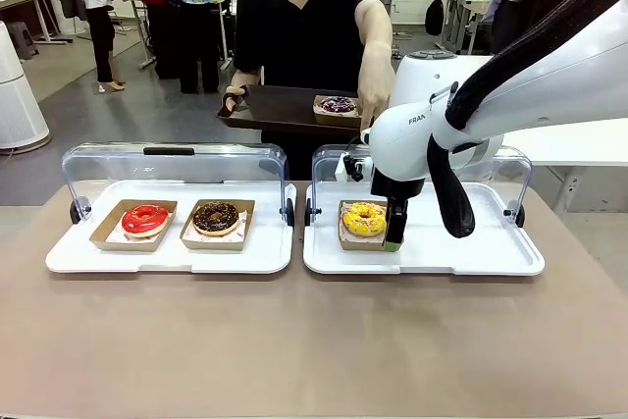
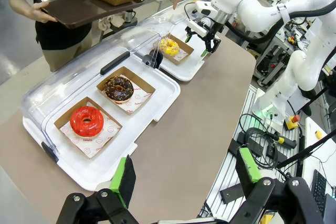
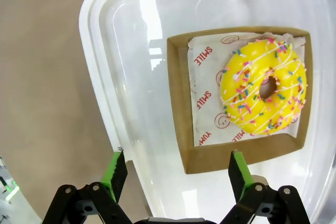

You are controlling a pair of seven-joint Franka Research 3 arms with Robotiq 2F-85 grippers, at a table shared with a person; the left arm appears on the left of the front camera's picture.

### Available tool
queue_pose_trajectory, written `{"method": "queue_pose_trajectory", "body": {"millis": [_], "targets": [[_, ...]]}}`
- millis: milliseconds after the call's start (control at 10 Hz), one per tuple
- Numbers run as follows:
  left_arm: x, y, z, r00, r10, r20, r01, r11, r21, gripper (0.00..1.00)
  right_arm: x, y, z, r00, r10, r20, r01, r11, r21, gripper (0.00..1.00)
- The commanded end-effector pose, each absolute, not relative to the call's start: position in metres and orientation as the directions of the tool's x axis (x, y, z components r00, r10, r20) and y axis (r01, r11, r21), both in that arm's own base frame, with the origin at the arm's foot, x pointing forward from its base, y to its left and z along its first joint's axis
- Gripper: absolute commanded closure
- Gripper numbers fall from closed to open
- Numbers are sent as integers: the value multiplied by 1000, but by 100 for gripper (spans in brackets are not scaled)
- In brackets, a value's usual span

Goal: Provide the desired donut to the person.
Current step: Pick up and lift the Paper togo box containing the Donut pointed at by the person.

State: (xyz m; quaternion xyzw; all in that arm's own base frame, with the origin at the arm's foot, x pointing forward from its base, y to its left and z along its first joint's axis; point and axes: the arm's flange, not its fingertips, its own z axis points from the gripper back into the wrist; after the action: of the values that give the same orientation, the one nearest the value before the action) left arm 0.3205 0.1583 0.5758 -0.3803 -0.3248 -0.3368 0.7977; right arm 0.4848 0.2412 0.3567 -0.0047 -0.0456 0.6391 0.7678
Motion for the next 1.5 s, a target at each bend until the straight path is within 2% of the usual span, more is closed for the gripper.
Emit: {"method": "queue_pose_trajectory", "body": {"millis": [0,1100,1200,1300,1400], "targets": [[319,160,575,541,-293,788,799,472,-373,0,498,244,345,185,982,42,-977,189,-97,0],[319,160,575,541,-293,788,799,472,-373,0,515,241,325,158,987,3,-985,158,-75,0],[319,160,575,541,-293,788,799,472,-373,0,515,240,325,159,987,2,-985,159,-70,38],[319,160,575,541,-293,788,799,472,-373,0,515,240,324,166,986,-1,-984,165,-66,55],[319,160,575,541,-293,788,799,472,-373,0,515,240,324,167,986,0,-984,166,-63,93]]}}
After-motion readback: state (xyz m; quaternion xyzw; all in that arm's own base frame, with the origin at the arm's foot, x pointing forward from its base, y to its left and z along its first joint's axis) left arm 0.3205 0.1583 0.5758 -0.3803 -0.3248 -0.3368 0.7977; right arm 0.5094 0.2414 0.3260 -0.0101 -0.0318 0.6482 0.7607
